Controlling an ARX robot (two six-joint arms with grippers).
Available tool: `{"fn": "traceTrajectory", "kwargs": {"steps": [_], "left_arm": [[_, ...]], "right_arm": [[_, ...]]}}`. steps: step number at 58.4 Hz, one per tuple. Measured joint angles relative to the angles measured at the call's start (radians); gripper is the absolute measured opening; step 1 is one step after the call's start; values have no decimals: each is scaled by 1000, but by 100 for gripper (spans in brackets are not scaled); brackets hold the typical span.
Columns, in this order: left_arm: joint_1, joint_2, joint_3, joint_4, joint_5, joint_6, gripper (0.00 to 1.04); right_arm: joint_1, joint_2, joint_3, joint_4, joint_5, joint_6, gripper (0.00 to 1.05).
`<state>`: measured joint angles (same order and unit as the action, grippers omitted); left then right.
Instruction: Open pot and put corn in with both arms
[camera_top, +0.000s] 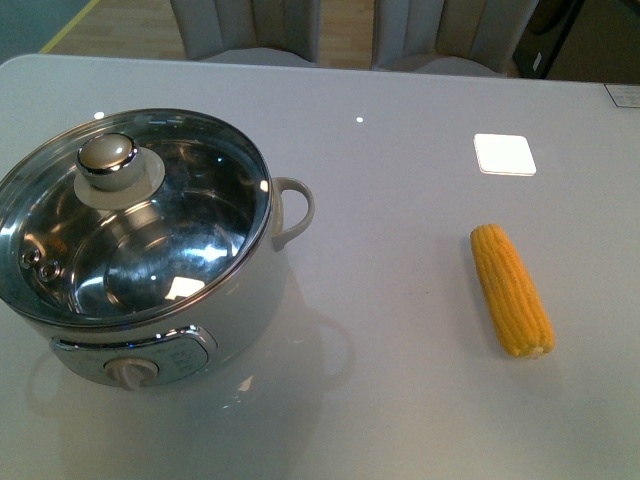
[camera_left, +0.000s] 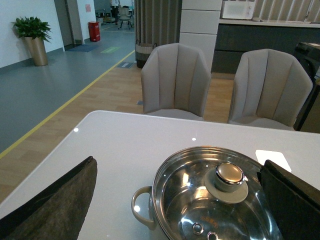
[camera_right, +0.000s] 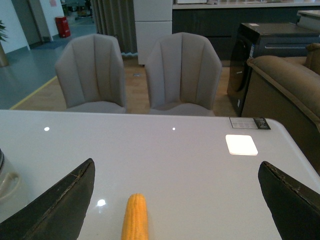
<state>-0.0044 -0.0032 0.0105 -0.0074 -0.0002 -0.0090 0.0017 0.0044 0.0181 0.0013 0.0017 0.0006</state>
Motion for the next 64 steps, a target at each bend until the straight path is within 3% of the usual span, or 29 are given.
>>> {"fn": "traceTrajectory", "kwargs": {"steps": [8, 17, 27, 38, 44, 50, 64], "left_arm": [[17, 184, 120, -303, 23, -203, 98], [-30, 294, 157, -249, -28, -291, 98], [-188, 704, 220, 147, -82, -254, 98], [-216, 1208, 290, 601, -90, -164, 98], [-228, 1434, 352, 776, -106, -115, 98], [-243, 1643, 431, 898, -124, -93, 98], [-269, 1924, 501, 1003, -177, -74, 98]], "right_arm": [[0, 0, 0, 0, -2, 0, 96], [0, 0, 0, 0, 0, 0, 96], [0, 0, 0, 0, 0, 0, 96], [0, 0, 0, 0, 0, 0, 96], [0, 0, 0, 0, 0, 0, 96], [0, 0, 0, 0, 0, 0, 96], [0, 0, 0, 0, 0, 0, 96]]}}
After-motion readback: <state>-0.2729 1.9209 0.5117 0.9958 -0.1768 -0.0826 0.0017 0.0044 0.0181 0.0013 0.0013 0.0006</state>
